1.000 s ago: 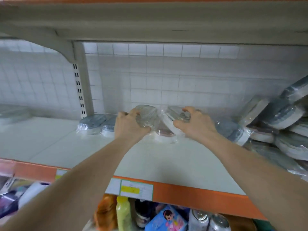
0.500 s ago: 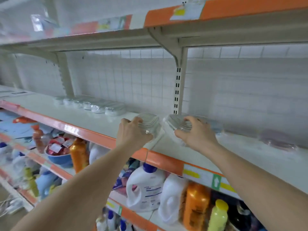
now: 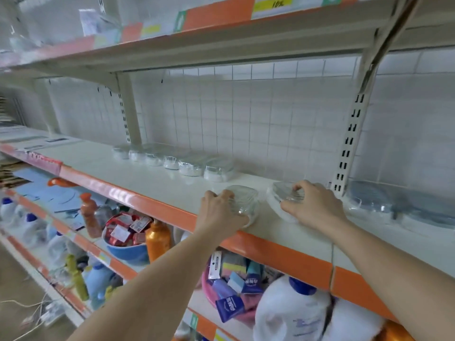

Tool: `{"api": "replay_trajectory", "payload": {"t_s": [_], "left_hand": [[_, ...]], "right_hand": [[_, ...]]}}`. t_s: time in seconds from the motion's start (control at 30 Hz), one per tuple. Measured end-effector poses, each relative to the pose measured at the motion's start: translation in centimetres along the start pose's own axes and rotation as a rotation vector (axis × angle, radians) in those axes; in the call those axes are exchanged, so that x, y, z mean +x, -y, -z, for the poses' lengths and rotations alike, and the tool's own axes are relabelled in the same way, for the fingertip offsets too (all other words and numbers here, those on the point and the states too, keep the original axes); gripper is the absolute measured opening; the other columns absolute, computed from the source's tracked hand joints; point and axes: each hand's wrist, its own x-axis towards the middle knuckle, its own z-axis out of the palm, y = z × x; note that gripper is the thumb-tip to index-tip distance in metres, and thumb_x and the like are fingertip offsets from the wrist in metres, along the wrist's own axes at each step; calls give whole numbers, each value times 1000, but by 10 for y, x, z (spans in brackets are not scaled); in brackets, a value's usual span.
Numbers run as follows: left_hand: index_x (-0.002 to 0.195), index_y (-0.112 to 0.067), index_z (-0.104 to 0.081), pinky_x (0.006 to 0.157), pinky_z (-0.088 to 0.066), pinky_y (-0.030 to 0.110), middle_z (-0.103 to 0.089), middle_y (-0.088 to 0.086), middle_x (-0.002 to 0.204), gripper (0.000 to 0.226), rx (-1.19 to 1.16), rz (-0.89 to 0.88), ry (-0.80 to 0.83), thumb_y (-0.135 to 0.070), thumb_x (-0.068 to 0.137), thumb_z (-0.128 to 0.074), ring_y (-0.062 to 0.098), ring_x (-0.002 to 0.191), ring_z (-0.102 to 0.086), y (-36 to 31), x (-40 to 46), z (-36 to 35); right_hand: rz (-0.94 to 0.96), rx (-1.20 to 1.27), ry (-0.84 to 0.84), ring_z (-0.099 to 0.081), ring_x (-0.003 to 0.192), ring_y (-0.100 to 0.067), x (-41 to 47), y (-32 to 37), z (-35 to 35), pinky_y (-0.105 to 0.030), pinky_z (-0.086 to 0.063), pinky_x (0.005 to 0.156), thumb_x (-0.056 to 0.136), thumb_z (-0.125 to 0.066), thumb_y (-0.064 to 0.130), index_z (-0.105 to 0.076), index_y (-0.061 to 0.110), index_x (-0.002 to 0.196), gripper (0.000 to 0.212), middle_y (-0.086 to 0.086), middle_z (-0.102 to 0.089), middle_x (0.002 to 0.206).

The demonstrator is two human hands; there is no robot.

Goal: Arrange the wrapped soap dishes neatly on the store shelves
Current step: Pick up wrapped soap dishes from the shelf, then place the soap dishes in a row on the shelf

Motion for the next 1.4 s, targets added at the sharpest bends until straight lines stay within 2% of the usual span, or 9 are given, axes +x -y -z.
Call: {"api": "replay_trajectory", "payload": {"t_s": [0.23,0.37,0.53,0.67,0.9,1.0,1.13,1.27,1.4], "left_hand": [[127,-27,-43,95,-40,29,-44,2,120,64,49,-112,30,-50,72,-67,20,120,-38,11,101,-33],[129,-28,-44,101,-30,31,-44,7,126,60,257,-213,-28,-57,78,-58,26,121,-38,7,149,-38],[125,-32,-46,107,-21,40,-51,6,122,60,444,-272,-59,-69,78,-46,27,120,-37,17,190,-42],[122,-35,-44,111,-15,49,-47,6,119,60,387,-248,-51,-73,74,-47,26,120,-37,29,199,-48],[127,-34,-41,99,-26,45,-45,8,124,65,414,-334,-9,-74,76,-42,29,118,-37,37,204,-42],[133,-36,-37,102,-24,45,-41,6,132,68,431,-425,4,-76,77,-40,30,123,-35,48,205,-37],[143,-38,-24,108,-20,44,-22,3,150,74,473,-513,66,-75,80,-35,30,132,-28,54,206,-28],[145,-38,-21,111,-19,44,-18,5,152,73,500,-564,92,-74,82,-32,32,132,-28,57,208,-22],[147,-33,-19,110,-20,41,-17,6,153,73,475,-601,136,-69,85,-35,31,134,-26,62,210,-17]], "right_hand": [[-101,-24,-8,-44,118,-29,80,2,-45,-35,-38,91,79,-59,51,-49,25,124,53,-4,-50,129],[-79,-32,25,-35,127,-26,101,1,-63,-35,-34,102,79,-57,57,-41,25,137,68,1,-40,141],[-68,-72,53,-25,134,-24,108,8,-69,-33,-29,106,82,-57,48,-30,26,144,71,2,-28,148],[-113,-55,7,-27,132,-24,107,17,-73,-34,-29,107,81,-59,44,-34,28,142,67,3,-32,145],[-214,53,-97,-29,132,-22,116,38,-87,-29,-30,104,81,-63,46,-40,22,138,66,-2,-35,143],[-223,53,-110,-24,136,-24,118,47,-100,-30,-29,106,84,-60,44,-38,20,139,64,-5,-30,145],[-254,26,-141,-19,136,-27,122,56,-110,-30,-25,107,88,-55,43,-34,16,142,64,-9,-26,146],[-291,-32,-141,-24,132,-31,126,63,-112,-34,-26,107,90,-52,41,-34,14,142,62,-10,-30,144],[-355,-45,-270,-31,128,-31,126,67,-101,-35,-31,102,89,-54,36,-42,14,137,54,-10,-38,140]]}}
